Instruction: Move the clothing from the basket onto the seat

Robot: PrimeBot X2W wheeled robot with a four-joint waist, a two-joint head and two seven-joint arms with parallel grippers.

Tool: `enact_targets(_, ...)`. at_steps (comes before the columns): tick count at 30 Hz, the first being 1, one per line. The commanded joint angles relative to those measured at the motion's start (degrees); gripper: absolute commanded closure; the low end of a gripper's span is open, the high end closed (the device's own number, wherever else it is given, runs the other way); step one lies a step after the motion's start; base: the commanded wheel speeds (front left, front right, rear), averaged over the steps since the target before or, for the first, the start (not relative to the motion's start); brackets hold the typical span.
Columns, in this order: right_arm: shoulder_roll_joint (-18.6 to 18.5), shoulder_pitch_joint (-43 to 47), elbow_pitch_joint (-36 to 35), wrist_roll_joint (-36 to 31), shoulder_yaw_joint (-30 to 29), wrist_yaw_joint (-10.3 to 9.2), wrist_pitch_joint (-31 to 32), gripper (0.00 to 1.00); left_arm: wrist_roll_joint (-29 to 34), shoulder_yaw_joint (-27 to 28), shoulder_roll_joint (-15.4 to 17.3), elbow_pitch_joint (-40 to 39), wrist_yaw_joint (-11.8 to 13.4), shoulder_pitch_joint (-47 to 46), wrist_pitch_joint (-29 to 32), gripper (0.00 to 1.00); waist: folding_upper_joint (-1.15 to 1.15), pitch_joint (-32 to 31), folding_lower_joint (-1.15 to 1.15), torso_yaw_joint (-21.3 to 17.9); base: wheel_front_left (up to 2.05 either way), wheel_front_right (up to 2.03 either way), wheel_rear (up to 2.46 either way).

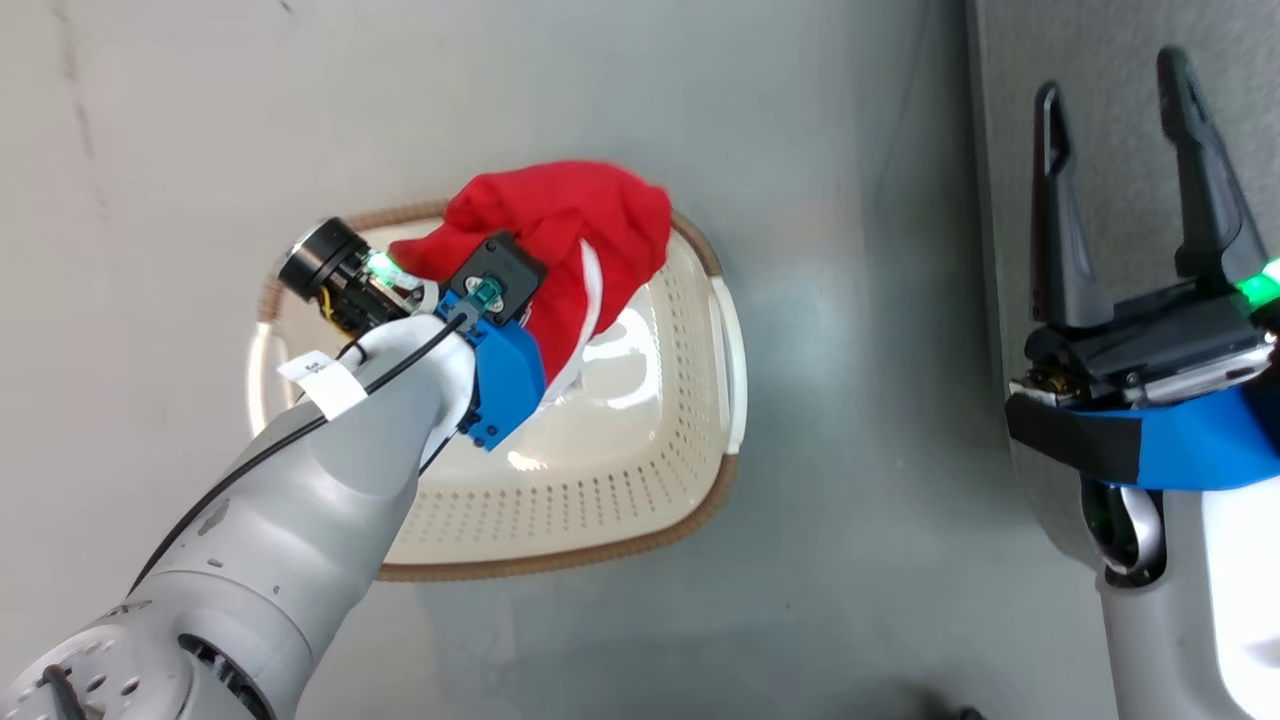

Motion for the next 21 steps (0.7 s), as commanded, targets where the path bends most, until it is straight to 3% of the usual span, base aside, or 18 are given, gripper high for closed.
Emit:
enact_targets(1,-0.5,1.3,0.7,0.0,-0.4,0.02,-0.2,0.00,-0.7,1.1,-0.1,-1.3,0.4,-0.2,-0.7,1.00,0.00,-5.5,-0.01,2.2,0.00,0.00,0.00)
enact_targets(10,-0.5,5.7,3.1,0.3,-1.2,0.02,-0.2,0.00,-2.3,12.0,4.7,-16.5,3.6,3.8,-0.8,1.00,0.00,-16.9,-0.01,4.2,0.00,0.00,0.00)
enact_targets(21,0.2,12.1,6.4,0.8,-1.3,0.02,-0.2,0.00,0.4,21.1,5.4,-27.7,3.8,12.6,-0.8,1.00,0.00,-29.1,-0.01,5.8,0.00,0.00,0.00)
